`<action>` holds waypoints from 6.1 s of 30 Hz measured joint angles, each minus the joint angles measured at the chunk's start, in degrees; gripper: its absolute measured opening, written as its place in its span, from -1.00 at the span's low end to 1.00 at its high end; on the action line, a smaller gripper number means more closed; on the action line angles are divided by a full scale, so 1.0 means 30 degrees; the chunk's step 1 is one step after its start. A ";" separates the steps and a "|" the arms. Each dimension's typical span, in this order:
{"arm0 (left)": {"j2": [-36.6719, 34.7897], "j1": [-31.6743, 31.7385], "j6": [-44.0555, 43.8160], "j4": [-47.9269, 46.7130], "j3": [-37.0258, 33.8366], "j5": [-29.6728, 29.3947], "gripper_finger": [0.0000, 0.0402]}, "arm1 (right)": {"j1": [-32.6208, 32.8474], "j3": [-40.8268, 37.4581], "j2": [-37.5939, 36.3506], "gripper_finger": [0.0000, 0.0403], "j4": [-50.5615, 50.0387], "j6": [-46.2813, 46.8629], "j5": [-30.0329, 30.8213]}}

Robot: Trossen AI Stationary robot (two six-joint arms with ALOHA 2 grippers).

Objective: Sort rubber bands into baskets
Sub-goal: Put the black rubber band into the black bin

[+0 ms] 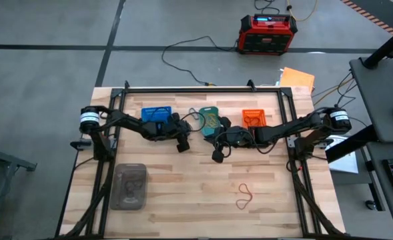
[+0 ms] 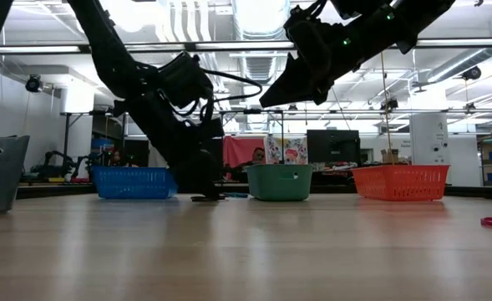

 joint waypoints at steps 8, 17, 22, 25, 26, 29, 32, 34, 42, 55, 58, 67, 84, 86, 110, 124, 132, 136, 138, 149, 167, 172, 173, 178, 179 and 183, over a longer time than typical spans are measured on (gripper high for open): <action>0.0201 0.0036 0.0016 0.0102 0.0000 0.0117 -0.64 | 0.0000 0.0000 0.0007 -0.87 -0.0011 0.0036 0.0000; 0.0248 -0.0082 -0.0160 0.0146 0.0000 0.0602 -0.98 | 0.0000 0.0000 0.0022 -0.87 -0.0011 0.0069 0.0000; -0.0101 -0.0845 -0.0188 -0.0076 -0.0049 0.0574 -1.00 | 0.0000 0.0000 0.0022 -0.87 -0.0004 0.0051 0.0000; -0.0523 -0.1374 -0.0184 -0.0122 -0.0066 0.0831 -1.00 | 0.0000 0.0000 0.0022 -0.87 -0.0003 0.0029 0.0000; -0.0707 -0.1508 -0.0134 -0.0203 -0.0066 0.0833 -1.00 | 0.0000 0.0000 0.0022 -0.87 -0.0003 0.0022 0.0000; -0.1313 -0.1770 0.0132 -0.0325 -0.0066 0.0618 -1.00 | 0.0000 0.0000 0.0022 -0.87 -0.0018 0.0058 0.0000; -0.1893 -0.1800 0.0161 -0.0561 -0.0066 0.0480 -1.00 | 0.0023 0.0000 0.0022 -0.87 -0.0011 0.0066 -0.0044; -0.2405 -0.1865 0.0169 -0.0828 -0.0066 0.0458 -1.00 | 0.0036 0.0000 0.0022 -0.87 -0.0025 0.0045 -0.0051; -0.4964 -0.3222 0.0022 -0.2463 -0.0058 0.0341 -1.00 | 0.0036 0.0000 0.0022 -0.87 -0.0025 0.0029 -0.0052; -1.1790 -0.8611 -0.2310 -0.6423 -0.0044 -0.0360 -1.00 | 0.0036 0.0000 0.0022 -0.87 -0.0178 0.0071 -0.0058; -1.3151 -0.9825 -0.3945 -0.7167 -0.0044 -0.0482 -1.00 | 0.0036 0.0000 0.0028 -0.87 -0.0178 0.0073 -0.0058; -1.5893 -1.4060 -0.9779 -1.2839 0.1360 -0.0460 -1.00 | 0.0036 0.0000 0.0029 -0.87 -0.0158 0.0080 -0.0058; -1.3964 -1.7828 -1.5143 -2.4276 0.7466 -0.1060 -1.00 | 0.0036 0.0000 0.0029 -0.87 -0.0114 0.0255 -0.0058; -1.3559 -1.7832 -1.5139 -2.4220 0.7175 -0.1432 -1.00 | 0.0036 0.0000 0.0029 -0.87 -0.0113 0.0262 -0.0058; -0.3428 -1.5256 -1.2060 -1.9927 0.6211 0.1186 -1.00 | 0.0107 0.0000 0.0029 -0.87 0.0187 0.1035 -0.0073; -0.2873 -1.3969 -0.9289 -1.8385 0.6146 0.3022 -0.39 | 0.0248 0.0000 0.0029 -0.87 0.0099 0.0809 -0.0568; -0.2878 -1.3981 -0.8887 -1.8377 0.5916 0.3030 0.02 | 0.0248 0.0000 0.0029 -0.87 0.0128 0.0809 -0.0568; -0.2878 -1.3996 -0.8846 -2.0078 0.5880 0.2157 0.06 | 0.0285 0.0000 0.0029 -0.87 -0.0036 0.0852 -0.0568; -0.2878 -1.3981 -0.9436 -2.1155 0.5822 0.1046 0.07 | 0.0368 0.0000 0.0029 -0.87 -0.0245 0.0859 -0.0569; -0.2335 -1.3996 -1.0696 -1.8621 0.5423 0.1543 0.05 | 0.1159 0.0000 0.0029 -0.87 -0.1298 0.1217 -0.0582; -0.0643 -1.4173 -1.1359 -1.7197 0.5069 0.1494 0.04 | 0.1740 0.0007 -0.0823 -0.87 -0.5755 0.3024 -0.0576; -0.0389 -1.4190 -1.1371 -1.6444 0.4685 0.1456 0.04 | 0.1796 0.0007 -0.0832 -0.87 -0.6325 0.3258 -0.0579; -0.0364 -1.4192 -1.1376 -1.6433 0.4685 0.1456 0.03 | 0.1796 0.0007 -0.0834 -0.87 -0.6349 0.3342 -0.0576; -0.0350 -1.4200 -1.1024 -1.6322 0.4670 0.1534 -0.14 | 0.1792 -0.0007 -0.0838 -0.87 -0.6299 0.3373 -0.0568; -0.0342 -1.4207 -1.0957 -1.6281 0.4670 0.1569 -0.21 | 0.1792 -0.0015 -0.0838 -0.87 -0.6291 0.3373 -0.0568; -0.0335 -1.4222 -1.0948 -1.6134 0.4624 0.1661 -0.60 | 0.1792 -0.0015 -0.0838 -0.87 -0.6247 0.3373 -0.0566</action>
